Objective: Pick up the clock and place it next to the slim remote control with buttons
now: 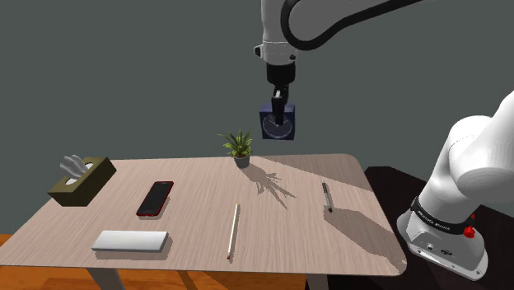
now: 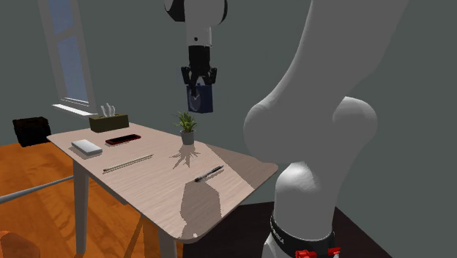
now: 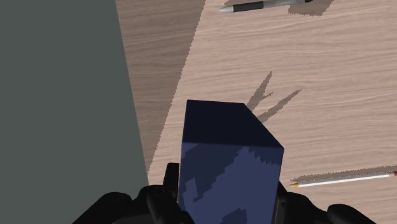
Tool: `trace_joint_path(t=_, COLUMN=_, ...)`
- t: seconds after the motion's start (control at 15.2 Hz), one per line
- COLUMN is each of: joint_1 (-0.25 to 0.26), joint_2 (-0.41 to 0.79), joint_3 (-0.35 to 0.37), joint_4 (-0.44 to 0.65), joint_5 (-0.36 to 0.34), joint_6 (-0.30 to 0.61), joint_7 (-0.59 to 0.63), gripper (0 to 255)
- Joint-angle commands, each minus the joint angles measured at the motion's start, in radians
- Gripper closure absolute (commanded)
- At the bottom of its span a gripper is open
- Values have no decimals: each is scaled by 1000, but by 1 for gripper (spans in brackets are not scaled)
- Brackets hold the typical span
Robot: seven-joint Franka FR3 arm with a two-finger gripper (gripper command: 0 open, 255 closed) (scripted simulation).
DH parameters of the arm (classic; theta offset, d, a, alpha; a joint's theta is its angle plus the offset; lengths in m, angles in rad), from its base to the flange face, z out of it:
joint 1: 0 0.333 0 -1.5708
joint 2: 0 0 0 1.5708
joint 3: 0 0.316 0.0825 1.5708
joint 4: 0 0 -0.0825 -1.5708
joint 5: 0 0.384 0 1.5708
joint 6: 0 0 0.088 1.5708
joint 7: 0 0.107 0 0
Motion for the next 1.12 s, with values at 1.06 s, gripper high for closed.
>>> trace_joint_path(t=1.06, joint_1=178, joint_2=543, joint_3=186, joint_4=641, joint_5=-140, joint_6=-120, joint_7=387, gripper=255)
